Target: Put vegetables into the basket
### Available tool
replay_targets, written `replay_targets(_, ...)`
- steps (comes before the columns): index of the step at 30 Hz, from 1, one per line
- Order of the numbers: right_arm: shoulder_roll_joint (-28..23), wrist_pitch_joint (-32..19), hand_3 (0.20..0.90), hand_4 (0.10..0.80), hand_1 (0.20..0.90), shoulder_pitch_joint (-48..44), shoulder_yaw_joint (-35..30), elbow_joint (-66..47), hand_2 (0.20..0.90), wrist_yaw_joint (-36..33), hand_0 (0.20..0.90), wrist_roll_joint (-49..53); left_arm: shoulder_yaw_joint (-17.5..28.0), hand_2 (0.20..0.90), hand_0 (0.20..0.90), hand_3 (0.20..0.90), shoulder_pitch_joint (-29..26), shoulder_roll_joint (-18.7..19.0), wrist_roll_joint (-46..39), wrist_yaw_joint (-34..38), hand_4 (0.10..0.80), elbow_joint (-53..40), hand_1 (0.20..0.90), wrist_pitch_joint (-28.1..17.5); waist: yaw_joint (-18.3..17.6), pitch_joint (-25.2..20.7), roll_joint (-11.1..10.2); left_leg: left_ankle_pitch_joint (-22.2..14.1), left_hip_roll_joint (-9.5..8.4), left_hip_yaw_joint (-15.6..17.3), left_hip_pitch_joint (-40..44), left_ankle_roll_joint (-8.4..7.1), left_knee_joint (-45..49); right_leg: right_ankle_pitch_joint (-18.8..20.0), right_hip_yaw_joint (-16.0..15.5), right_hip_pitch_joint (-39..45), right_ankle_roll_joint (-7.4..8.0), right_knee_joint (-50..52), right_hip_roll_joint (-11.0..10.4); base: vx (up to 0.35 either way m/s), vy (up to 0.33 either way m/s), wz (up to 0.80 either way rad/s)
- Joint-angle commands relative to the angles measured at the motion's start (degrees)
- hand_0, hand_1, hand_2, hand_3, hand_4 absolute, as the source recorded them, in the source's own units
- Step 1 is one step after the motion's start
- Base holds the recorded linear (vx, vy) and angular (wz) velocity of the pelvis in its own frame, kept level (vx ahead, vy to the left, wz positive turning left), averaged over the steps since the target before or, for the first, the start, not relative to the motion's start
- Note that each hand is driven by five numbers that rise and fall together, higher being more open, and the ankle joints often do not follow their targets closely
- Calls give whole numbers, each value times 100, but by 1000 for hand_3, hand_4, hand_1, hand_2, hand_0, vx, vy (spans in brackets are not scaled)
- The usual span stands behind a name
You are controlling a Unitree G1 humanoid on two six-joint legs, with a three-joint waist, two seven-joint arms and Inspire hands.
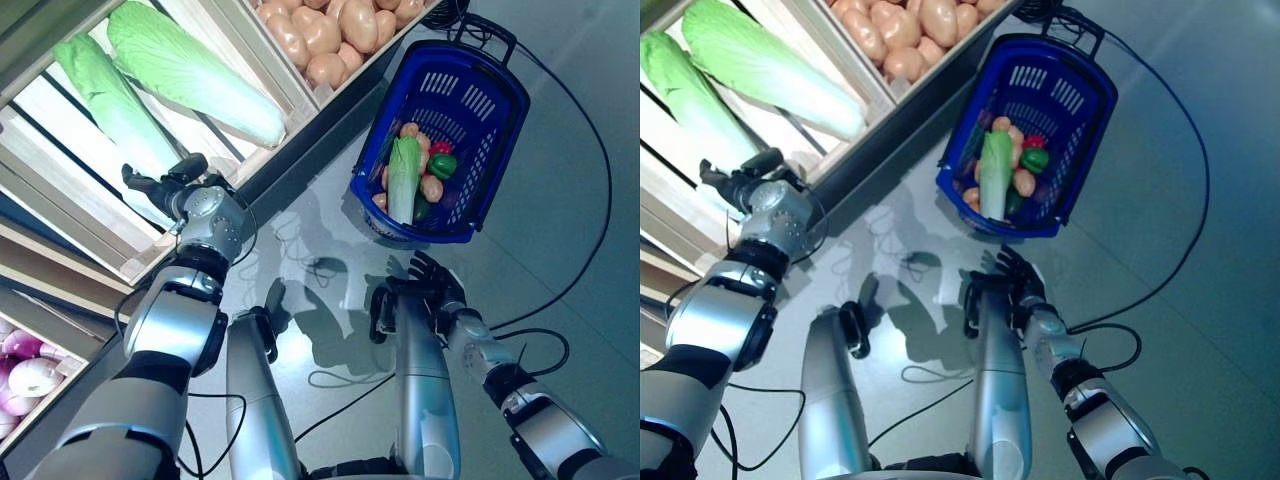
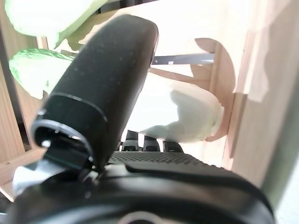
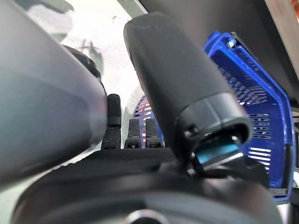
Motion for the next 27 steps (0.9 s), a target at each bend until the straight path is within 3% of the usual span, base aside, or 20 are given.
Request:
replay_targets(1, 36, -213, 900, 800, 900, 36, -112, -638, 900, -220, 900, 155, -204, 900, 900, 900, -372, 224, -147, -155, 800, 51, 900, -1, -100, -3, 9, -862, 35, 284, 191, 227, 417, -215, 131, 447, 213, -160, -219, -1, -32, 4)
replay_targets(3, 12, -148, 900, 800, 900, -36, -120, -737, 900, -318, 900, 190, -259, 900, 900, 900, -422, 252, -327, -751, 800, 74, 900, -61, -87, -3, 4, -865, 42, 268, 131, 236, 463, -224, 117, 381, 207, -98, -237, -5, -43, 5)
replay_targets(4, 2, -121, 900, 800, 900, -54, -139, -790, 900, -371, 900, 197, -315, 561, 561, 561, -413, 260, -328, -938, 574, -22, 561, -225, -76, -3, 10, -862, 37, 260, 121, 242, 462, -221, 113, 372, 211, -95, -242, -2, -35, 7)
replay_targets(5, -12, -115, 900, 800, 900, -44, -157, -841, 900, -406, 900, 189, -351, 300, 300, 300, -392, 277, -240, -1199, 400, -177, 300, -535, -67, -3, 18, -858, 30, 257, 128, 246, 445, -220, 110, 381, 212, -104, -244, 1, -33, 5)
replay_targets(9, -87, -147, 900, 800, 900, 65, -216, -998, 900, -447, 900, 168, -354, 300, 300, 300, -129, 338, -15, -954, 400, -820, 300, -789, -21, -2, 63, -841, 0, 248, 185, 269, 405, -205, 108, 448, 209, -140, -226, 2, -7, 2)
replay_targets(12, -52, -205, 900, 800, 900, 88, -227, -1018, 900, -475, 900, 122, -238, 300, 300, 300, -21, 358, 34, -907, 400, -809, 300, -803, -10, -4, 65, -850, -5, 264, 307, 275, 353, -232, 99, 565, 194, -174, -222, 8, -3, -1)
replay_targets(22, -47, -186, 900, 800, 900, 93, -244, -923, 900, -512, 900, 192, 18, 300, 300, 300, 335, 368, -176, -1334, 400, -556, 300, -790, -14, -186, 97, -781, 31, 420, 1197, 287, -240, -238, 94, 1391, 138, -686, -194, 48, 13, 0)
replay_targets(27, -21, -189, 900, 800, 900, 315, -269, -907, 900, -407, 900, 112, 203, 300, 300, 300, 823, 359, -311, -1736, 400, -557, 300, -893, -17, -432, 165, -624, 74, 650, 1937, 281, -891, -161, 53, 2050, 132, -1194, -196, 59, 46, -10)
